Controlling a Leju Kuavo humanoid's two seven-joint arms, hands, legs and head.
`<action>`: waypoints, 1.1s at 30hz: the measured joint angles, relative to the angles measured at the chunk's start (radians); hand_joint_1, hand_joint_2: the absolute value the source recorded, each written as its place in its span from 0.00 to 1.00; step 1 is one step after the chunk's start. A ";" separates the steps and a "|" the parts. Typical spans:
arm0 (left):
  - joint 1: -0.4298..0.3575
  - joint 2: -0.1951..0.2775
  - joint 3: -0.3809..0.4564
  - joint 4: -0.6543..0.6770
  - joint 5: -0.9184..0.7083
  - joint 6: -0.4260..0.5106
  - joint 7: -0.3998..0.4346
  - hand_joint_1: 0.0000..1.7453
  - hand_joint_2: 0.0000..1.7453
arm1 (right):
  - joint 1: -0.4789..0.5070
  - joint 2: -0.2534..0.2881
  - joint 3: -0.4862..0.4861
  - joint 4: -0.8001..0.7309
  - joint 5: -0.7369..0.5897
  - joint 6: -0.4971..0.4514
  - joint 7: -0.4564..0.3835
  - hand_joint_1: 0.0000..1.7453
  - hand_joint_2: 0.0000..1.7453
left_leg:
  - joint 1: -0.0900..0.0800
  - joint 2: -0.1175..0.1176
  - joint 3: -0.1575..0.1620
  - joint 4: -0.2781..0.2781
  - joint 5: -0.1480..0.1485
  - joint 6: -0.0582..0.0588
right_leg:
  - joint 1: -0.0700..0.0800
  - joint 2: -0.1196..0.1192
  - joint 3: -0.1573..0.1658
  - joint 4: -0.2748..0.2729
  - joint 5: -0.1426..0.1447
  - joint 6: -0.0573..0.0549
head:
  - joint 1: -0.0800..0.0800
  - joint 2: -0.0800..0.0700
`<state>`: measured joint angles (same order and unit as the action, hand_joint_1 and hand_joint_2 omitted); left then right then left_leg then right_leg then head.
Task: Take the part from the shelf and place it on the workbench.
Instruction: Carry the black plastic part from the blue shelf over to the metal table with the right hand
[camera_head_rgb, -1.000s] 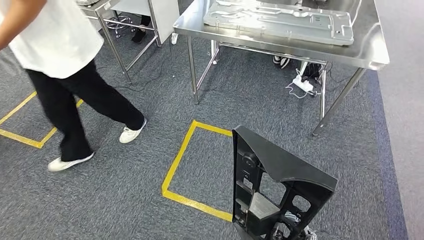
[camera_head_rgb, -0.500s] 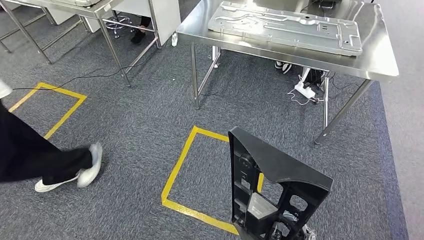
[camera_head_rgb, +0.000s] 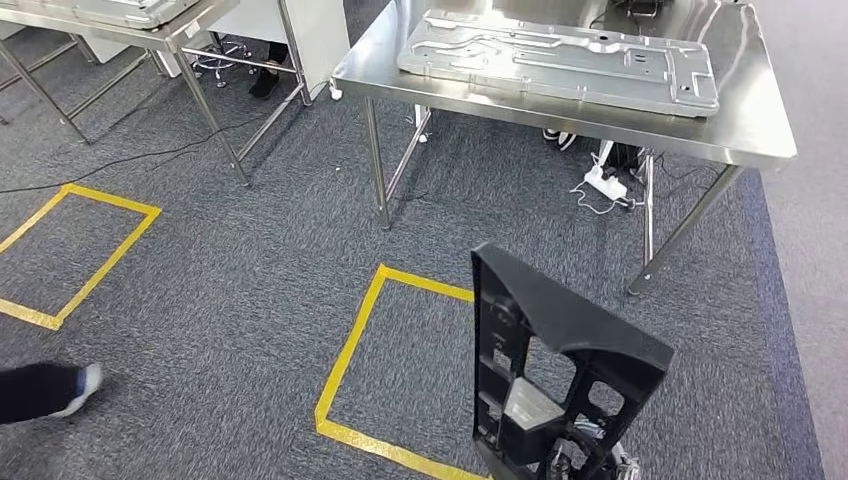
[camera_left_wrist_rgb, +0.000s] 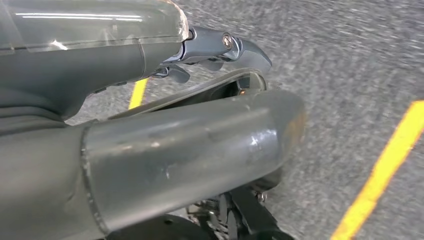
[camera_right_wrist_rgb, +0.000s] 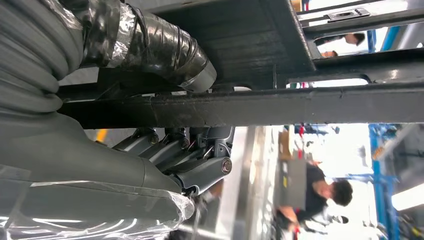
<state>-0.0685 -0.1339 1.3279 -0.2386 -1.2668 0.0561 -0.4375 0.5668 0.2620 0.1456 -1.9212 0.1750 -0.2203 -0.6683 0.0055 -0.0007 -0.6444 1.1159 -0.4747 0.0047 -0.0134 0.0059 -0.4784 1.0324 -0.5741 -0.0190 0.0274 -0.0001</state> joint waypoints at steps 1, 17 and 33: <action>-0.001 0.001 0.000 0.000 0.000 -0.002 0.000 0.00 0.00 | -0.003 0.001 -0.002 -0.006 0.004 -0.017 0.006 1.00 1.00 | -0.004 0.000 0.009 -0.035 0.013 0.005 | 0.000 0.001 0.004 -0.003 -0.007 0.006 | 0.000 0.000; -0.002 0.002 0.000 0.002 -0.014 -0.014 0.001 0.00 0.00 | -0.132 -0.031 -0.189 -0.044 0.238 -0.333 0.145 1.00 1.00 | -0.018 -0.008 0.173 -0.096 -0.088 0.042 | 0.025 0.001 -0.152 0.039 0.099 0.003 | 0.000 0.000; -0.001 0.010 0.000 0.002 -0.012 -0.007 0.000 0.00 0.00 | -0.147 -0.039 -0.145 -0.064 0.185 -0.348 0.142 1.00 1.00 | 0.012 -0.044 0.038 -0.075 0.005 -0.013 | -0.012 0.084 -0.025 -0.014 0.038 0.028 | -0.003 0.000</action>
<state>-0.0695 -0.1243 1.3275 -0.2369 -1.2787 0.0488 -0.4376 0.4199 0.2232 0.0003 -1.9857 0.3604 -0.5680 -0.5261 0.0179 -0.0451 -0.6060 1.0407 -0.4696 -0.0079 -0.0251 0.0894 -0.5034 1.0183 -0.5358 0.0094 0.0245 -0.0004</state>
